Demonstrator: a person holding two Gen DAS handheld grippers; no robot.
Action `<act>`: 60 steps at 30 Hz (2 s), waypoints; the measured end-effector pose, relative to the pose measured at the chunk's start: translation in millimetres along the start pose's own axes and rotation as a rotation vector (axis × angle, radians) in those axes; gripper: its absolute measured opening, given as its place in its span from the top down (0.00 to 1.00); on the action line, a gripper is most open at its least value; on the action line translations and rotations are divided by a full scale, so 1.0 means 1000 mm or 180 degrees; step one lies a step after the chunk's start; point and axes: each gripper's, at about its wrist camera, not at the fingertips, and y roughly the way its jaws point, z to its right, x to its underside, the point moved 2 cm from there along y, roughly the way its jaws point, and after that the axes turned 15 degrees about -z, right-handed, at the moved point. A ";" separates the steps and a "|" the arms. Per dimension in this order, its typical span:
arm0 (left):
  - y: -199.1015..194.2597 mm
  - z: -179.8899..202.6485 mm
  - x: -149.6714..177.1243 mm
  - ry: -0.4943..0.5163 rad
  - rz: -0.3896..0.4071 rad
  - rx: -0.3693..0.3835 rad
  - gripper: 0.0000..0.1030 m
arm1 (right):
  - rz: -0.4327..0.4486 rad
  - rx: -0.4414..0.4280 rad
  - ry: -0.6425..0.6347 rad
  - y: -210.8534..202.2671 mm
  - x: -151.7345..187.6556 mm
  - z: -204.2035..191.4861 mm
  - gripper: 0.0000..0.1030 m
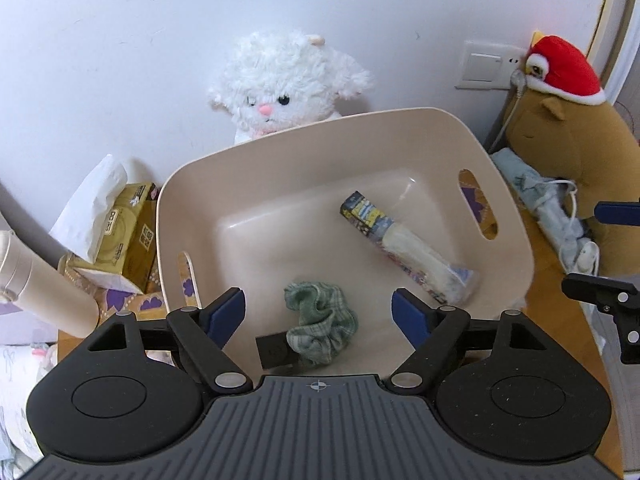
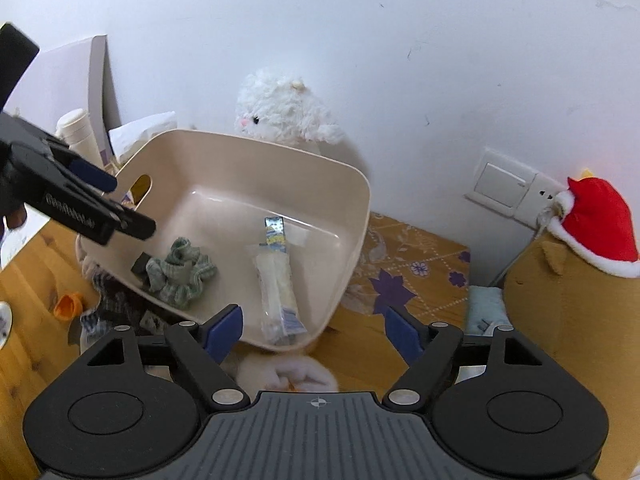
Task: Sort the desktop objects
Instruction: 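Move the left tool to the blue cartoon tissue pack while the right tool approaches the patterned box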
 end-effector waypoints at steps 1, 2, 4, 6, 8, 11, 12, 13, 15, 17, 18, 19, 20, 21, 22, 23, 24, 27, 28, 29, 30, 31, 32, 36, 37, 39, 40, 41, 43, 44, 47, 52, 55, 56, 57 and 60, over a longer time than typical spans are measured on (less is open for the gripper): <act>-0.003 0.001 0.002 -0.0001 0.0011 -0.0001 0.21 | -0.0009 0.0008 0.0005 -0.002 0.004 0.001 0.22; -0.006 0.001 0.005 0.0003 0.0026 -0.0012 0.21 | -0.0016 0.0029 0.0033 -0.005 0.007 0.002 0.22; -0.013 0.002 0.012 0.0009 0.0055 -0.0047 0.20 | -0.0001 0.0050 0.0047 -0.010 0.015 0.004 0.22; -0.016 0.002 0.019 -0.0007 0.0054 -0.0065 0.20 | 0.0033 0.0039 0.0089 -0.016 0.024 0.005 0.14; -0.018 0.001 0.029 -0.0084 -0.0001 -0.0035 0.20 | 0.0059 0.0003 0.0110 -0.020 0.033 0.005 0.13; -0.020 0.000 0.045 -0.0208 -0.0071 0.0029 0.20 | 0.0034 -0.0001 0.0078 -0.024 0.045 0.004 0.11; -0.020 0.001 0.050 -0.0223 -0.0091 0.0033 0.20 | 0.0022 0.0004 0.0071 -0.025 0.049 0.004 0.10; -0.019 0.002 0.056 -0.0223 -0.0116 0.0029 0.20 | -0.0007 -0.0004 0.0057 -0.025 0.054 0.004 0.10; -0.018 0.005 0.066 -0.0204 -0.0171 0.0003 0.20 | -0.0068 -0.0022 0.0023 -0.024 0.061 0.005 0.04; -0.017 0.008 0.075 -0.0200 -0.0220 -0.0019 0.20 | -0.0097 -0.0030 0.0005 -0.024 0.070 0.007 0.02; -0.016 0.009 0.079 -0.0199 -0.0242 -0.0016 0.20 | -0.0115 -0.0040 0.0011 -0.023 0.074 0.008 0.01; -0.015 0.010 0.084 -0.0213 -0.0265 -0.0020 0.20 | -0.0141 -0.0061 0.0025 -0.022 0.078 0.010 0.01; -0.015 0.012 0.088 -0.0220 -0.0295 -0.0027 0.20 | -0.0164 -0.0074 0.0052 -0.022 0.081 0.011 0.00; -0.014 0.013 0.093 -0.0232 -0.0315 -0.0034 0.20 | -0.0187 -0.0104 0.0055 -0.021 0.085 0.012 0.00; -0.013 0.014 0.097 -0.0257 -0.0330 -0.0037 0.20 | -0.0201 -0.0116 0.0048 -0.020 0.090 0.012 0.00; -0.011 0.016 0.102 -0.0288 -0.0353 -0.0032 0.20 | -0.0206 -0.0110 0.0035 -0.019 0.093 0.012 0.00; -0.010 0.017 0.106 -0.0315 -0.0382 -0.0016 0.20 | -0.0205 -0.0100 0.0025 -0.019 0.098 0.012 0.00; -0.005 0.023 0.119 -0.0354 -0.0435 0.0003 0.20 | -0.0192 -0.0105 -0.0081 -0.016 0.110 0.009 0.00; -0.003 0.026 0.123 -0.0342 -0.0446 -0.0013 0.20 | -0.0176 -0.0095 -0.0169 -0.015 0.114 0.008 0.00; -0.001 0.029 0.126 -0.0324 -0.0453 -0.0036 0.20 | -0.0140 -0.0092 -0.0307 -0.014 0.120 0.005 0.00; 0.001 0.031 0.130 -0.0300 -0.0456 -0.0062 0.20 | -0.0107 -0.0083 -0.0430 -0.013 0.125 0.003 0.00; 0.003 0.034 0.134 -0.0284 -0.0452 -0.0085 0.20 | -0.0081 -0.0069 -0.0562 -0.010 0.130 0.000 0.00; 0.005 0.037 0.138 -0.0267 -0.0459 -0.0109 0.20 | -0.0078 -0.0059 -0.0673 -0.007 0.134 -0.002 0.00; 0.014 0.047 0.153 -0.0247 -0.0564 -0.0068 0.20 | -0.0239 -0.0089 -0.0774 0.013 0.147 -0.001 0.00; 0.017 0.050 0.156 -0.0245 -0.0586 -0.0051 0.20 | -0.0261 -0.0112 -0.0750 0.019 0.150 0.000 0.00; 0.023 0.055 0.163 -0.0219 -0.0636 -0.0036 0.20 | -0.0291 -0.0143 -0.0678 0.028 0.154 0.003 0.00; 0.026 0.058 0.166 -0.0211 -0.0651 -0.0034 0.20 | -0.0317 -0.0141 -0.0603 0.033 0.156 0.005 0.00; 0.029 0.060 0.168 -0.0200 -0.0666 -0.0032 0.20 | -0.0329 -0.0158 -0.0587 0.038 0.158 0.005 0.00; 0.035 0.063 0.173 -0.0189 -0.0690 -0.0041 0.20 | -0.0336 -0.0199 -0.0579 0.046 0.160 0.005 0.00; 0.038 0.064 0.175 -0.0185 -0.0706 -0.0051 0.20 | -0.0340 -0.0217 -0.0590 0.049 0.161 0.004 0.00; 0.050 0.065 0.180 -0.0236 -0.0752 -0.0086 0.20 | -0.0360 -0.0274 -0.0617 0.060 0.160 0.001 0.00; 0.066 0.062 0.184 -0.0395 -0.0811 -0.0065 0.20 | -0.0402 -0.0341 -0.0576 0.078 0.156 -0.003 0.00; 0.073 0.063 0.185 -0.0419 -0.0812 -0.0062 0.20 | -0.0427 -0.0364 -0.0551 0.087 0.153 -0.005 0.00; 0.075 0.064 0.185 -0.0413 -0.0809 -0.0063 0.20 | -0.0431 -0.0367 -0.0553 0.089 0.152 -0.007 0.00; 0.077 0.066 0.186 -0.0398 -0.0809 -0.0069 0.20 | -0.0437 -0.0356 -0.0532 0.092 0.151 -0.007 0.00; 0.085 0.069 0.185 -0.0356 -0.0824 -0.0079 0.20 | -0.0420 -0.0354 -0.0511 0.096 0.147 -0.010 0.00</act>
